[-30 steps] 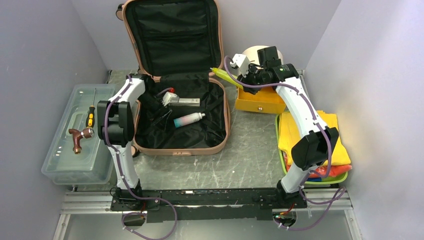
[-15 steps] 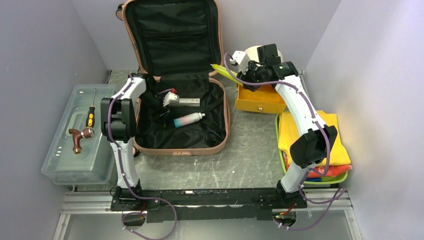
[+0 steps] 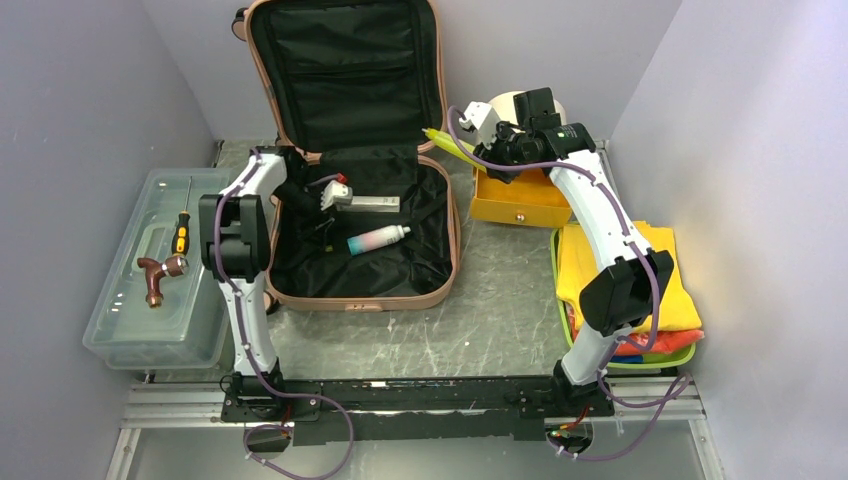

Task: Open, take out, and arrange the luggage
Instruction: Pick up the makeup from the opened luggage.

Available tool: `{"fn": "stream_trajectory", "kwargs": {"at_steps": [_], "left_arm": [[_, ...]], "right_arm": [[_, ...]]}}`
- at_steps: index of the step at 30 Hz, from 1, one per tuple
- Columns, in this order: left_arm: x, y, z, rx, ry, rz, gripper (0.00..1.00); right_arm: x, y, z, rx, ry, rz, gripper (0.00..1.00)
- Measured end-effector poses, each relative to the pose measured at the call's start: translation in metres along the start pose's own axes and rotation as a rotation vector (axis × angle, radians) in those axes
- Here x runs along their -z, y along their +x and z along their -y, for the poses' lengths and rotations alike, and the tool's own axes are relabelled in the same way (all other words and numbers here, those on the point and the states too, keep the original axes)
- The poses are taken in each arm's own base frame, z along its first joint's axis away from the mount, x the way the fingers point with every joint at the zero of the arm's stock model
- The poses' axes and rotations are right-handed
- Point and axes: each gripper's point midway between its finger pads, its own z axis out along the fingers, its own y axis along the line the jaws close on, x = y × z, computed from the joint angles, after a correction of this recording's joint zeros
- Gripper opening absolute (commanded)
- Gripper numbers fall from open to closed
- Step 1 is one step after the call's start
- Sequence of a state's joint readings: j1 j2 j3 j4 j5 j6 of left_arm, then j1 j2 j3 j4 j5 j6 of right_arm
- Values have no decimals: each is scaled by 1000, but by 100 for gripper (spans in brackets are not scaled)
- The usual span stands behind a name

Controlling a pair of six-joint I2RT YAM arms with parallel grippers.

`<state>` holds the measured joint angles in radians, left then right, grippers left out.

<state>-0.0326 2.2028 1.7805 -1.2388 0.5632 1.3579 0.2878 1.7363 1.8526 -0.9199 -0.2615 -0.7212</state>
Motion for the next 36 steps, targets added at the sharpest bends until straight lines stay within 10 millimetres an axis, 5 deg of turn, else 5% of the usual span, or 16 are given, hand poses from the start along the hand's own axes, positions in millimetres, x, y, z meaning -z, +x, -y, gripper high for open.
{"fn": "stream_trajectory", "kwargs": {"at_steps": [8,27,36], "left_arm": [[35,7,-13,5,-81,47,66],[5,-24,37,-95,94,36,50],[0,-16,43,-87,118,16,47]], "right_arm": [[0,-5,5,4,11,7,0],[0,-5,8,5,25,1,0],[0,-5,8,5,25,1,0]]}}
